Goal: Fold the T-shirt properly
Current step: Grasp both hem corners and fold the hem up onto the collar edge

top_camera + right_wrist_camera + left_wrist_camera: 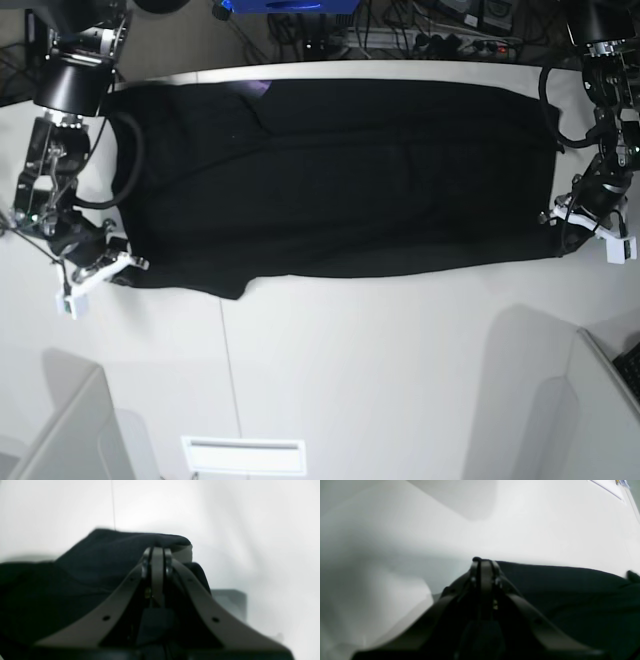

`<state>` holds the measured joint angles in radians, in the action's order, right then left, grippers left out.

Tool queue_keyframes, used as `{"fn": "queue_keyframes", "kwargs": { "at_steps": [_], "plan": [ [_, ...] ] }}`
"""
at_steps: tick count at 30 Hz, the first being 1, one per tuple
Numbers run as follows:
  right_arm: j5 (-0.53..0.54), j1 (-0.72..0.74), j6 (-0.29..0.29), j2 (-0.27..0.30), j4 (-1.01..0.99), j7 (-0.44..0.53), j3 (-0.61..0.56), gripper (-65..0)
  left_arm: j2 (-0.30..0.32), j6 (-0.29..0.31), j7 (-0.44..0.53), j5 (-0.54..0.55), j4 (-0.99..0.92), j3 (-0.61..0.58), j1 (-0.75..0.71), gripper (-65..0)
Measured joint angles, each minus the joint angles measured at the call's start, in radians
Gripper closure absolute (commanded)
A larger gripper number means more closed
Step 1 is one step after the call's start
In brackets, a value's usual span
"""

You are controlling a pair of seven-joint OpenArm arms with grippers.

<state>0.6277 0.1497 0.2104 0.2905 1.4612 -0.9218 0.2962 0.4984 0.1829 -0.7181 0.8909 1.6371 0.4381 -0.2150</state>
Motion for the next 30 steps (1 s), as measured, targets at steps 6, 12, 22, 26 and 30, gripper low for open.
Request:
{"fn": "queue_keyframes", "kwargs": {
  "at_steps": [6,12,22,26,30],
  "plan": [
    [-0.002,-0.038,0.002,0.000,0.055,-0.057,0.047,0.0,-0.005,0.000,-0.004,0.000,0.062,0.048,-0.065,0.0],
    [0.000,-0.085,0.005,-0.002,0.116,-0.081,0.049,0.0,0.003,0.001,-0.013,0.001,0.125,0.071,-0.124,0.0],
    [0.000,-0.171,0.006,-0.023,0.243,-0.154,0.112,0.0,-0.026,0.073,-0.265,0.003,0.206,0.225,-0.121,0.0],
    [0.001,-0.203,0.006,-0.056,0.319,-0.212,0.195,0.0,-0.030,0.073,-0.288,0.001,0.207,0.228,-0.132,0.0],
    [0.003,-0.237,0.007,-0.061,0.368,-0.243,0.200,0.0,-0.029,0.073,-0.289,0.000,0.216,0.228,-0.181,0.0]
  ]
}}
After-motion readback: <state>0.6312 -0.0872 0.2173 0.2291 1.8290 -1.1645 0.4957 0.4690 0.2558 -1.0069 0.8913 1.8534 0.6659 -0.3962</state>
